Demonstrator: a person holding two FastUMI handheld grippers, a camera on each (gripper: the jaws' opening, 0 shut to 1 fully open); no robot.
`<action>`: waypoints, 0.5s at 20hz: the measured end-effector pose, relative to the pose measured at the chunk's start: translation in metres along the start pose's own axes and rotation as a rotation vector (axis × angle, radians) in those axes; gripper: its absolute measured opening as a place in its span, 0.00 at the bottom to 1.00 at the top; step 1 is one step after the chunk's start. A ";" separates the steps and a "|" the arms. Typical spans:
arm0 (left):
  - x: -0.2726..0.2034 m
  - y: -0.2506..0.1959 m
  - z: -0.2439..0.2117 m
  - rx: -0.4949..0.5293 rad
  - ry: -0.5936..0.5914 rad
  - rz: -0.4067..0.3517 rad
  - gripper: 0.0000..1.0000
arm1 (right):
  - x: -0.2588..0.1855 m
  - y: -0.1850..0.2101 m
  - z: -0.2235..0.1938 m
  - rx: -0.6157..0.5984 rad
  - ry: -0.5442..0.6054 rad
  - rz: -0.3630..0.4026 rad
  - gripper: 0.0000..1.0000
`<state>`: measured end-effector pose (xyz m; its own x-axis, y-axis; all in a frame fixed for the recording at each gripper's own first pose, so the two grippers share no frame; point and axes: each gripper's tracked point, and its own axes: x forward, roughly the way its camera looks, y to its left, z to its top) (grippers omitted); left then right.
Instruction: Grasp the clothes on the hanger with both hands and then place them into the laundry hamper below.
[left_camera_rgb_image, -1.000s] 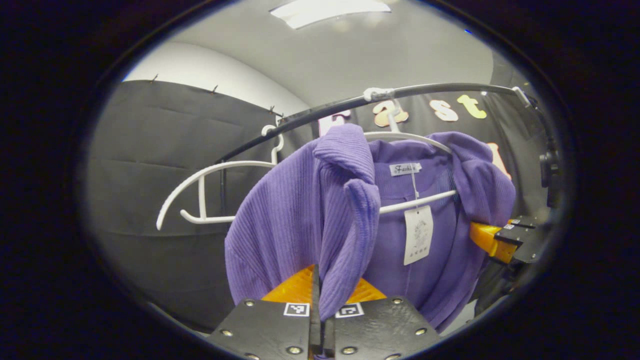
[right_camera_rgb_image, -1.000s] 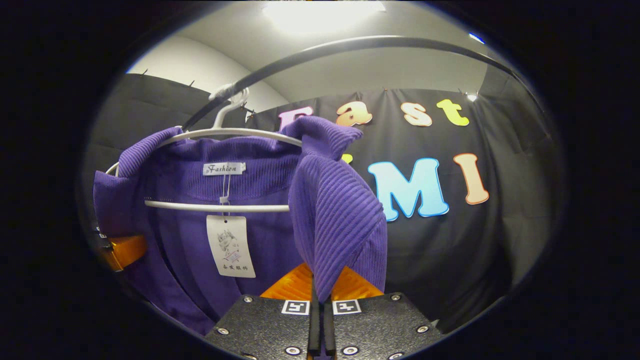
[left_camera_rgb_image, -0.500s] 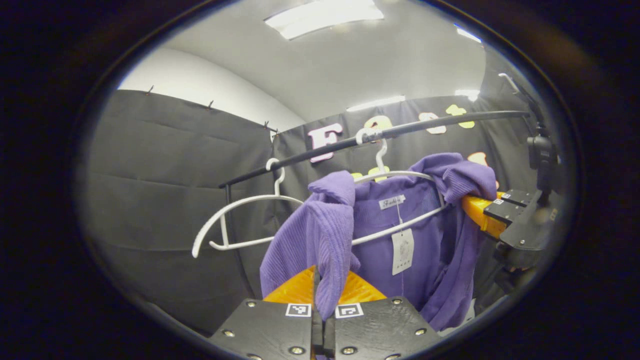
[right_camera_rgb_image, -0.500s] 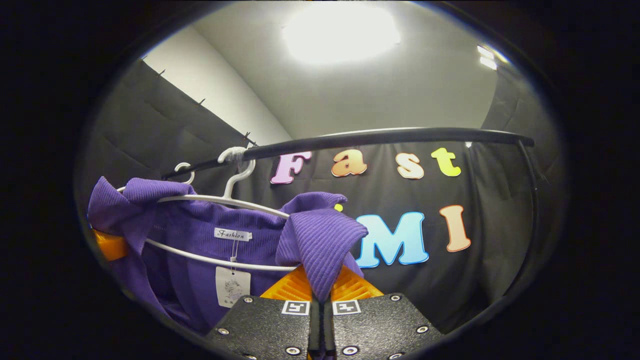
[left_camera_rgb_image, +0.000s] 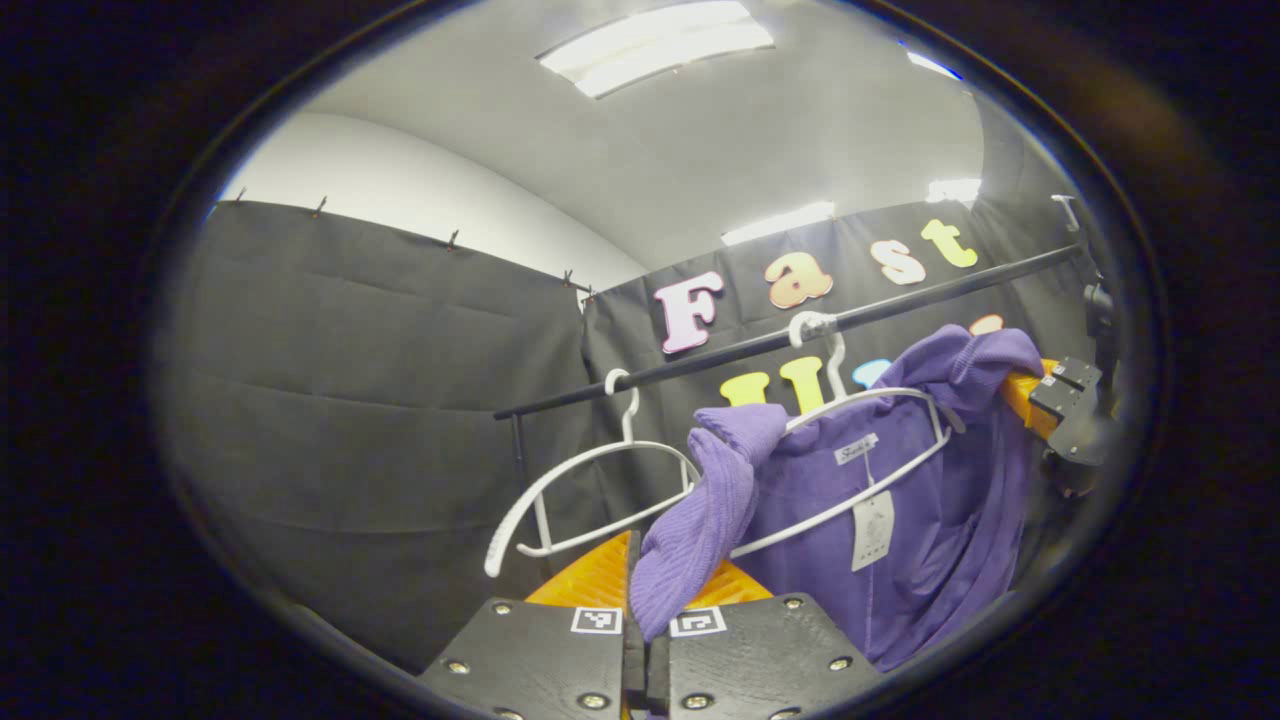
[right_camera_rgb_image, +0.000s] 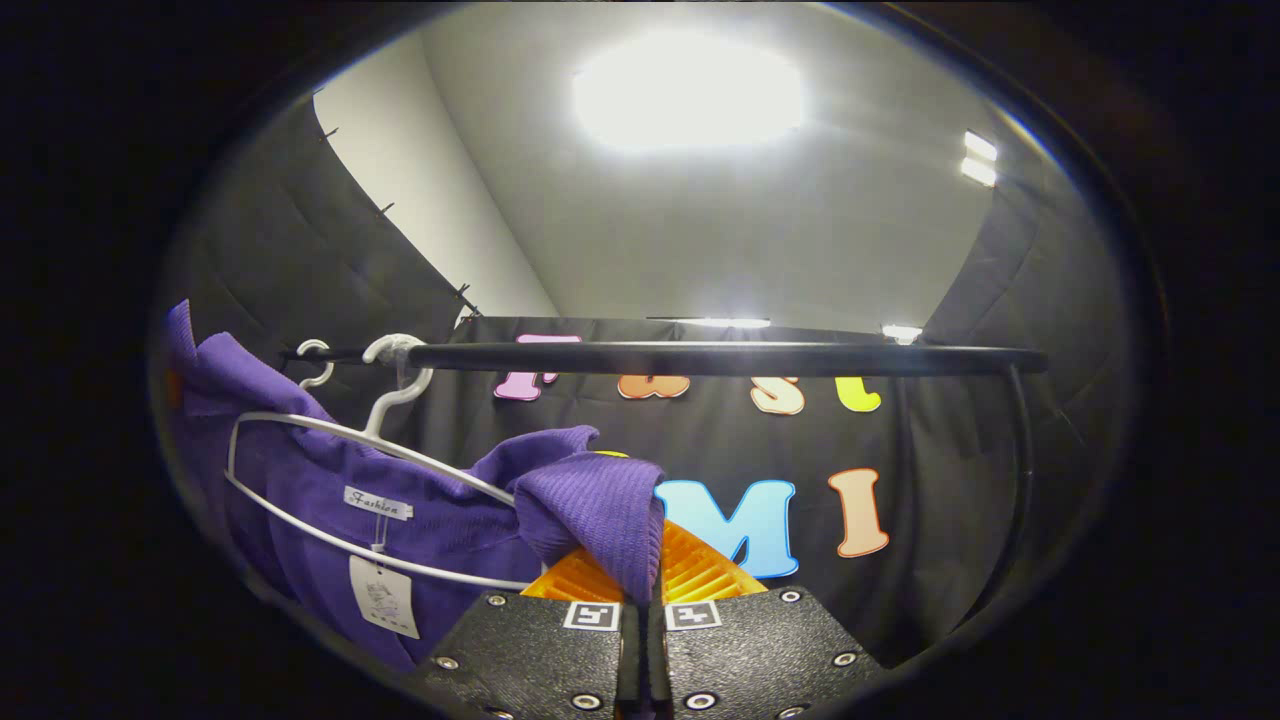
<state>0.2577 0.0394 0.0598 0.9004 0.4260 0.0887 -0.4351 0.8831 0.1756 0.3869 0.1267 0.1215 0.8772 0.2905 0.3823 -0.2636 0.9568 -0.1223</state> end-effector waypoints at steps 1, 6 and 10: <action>0.001 0.006 0.005 -0.002 -0.007 0.014 0.00 | 0.005 -0.007 0.000 -0.008 -0.006 -0.014 0.02; 0.014 0.037 0.025 0.014 -0.049 0.061 0.06 | 0.029 -0.033 -0.012 -0.032 -0.013 -0.069 0.02; 0.028 0.051 0.031 0.055 -0.073 0.075 0.00 | 0.046 -0.046 -0.034 -0.035 0.014 -0.097 0.02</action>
<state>0.2605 0.0905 0.1021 0.8635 0.4731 0.1746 -0.5025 0.8364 0.2189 0.4529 0.0958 0.1133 0.9033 0.1964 0.3815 -0.1633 0.9795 -0.1176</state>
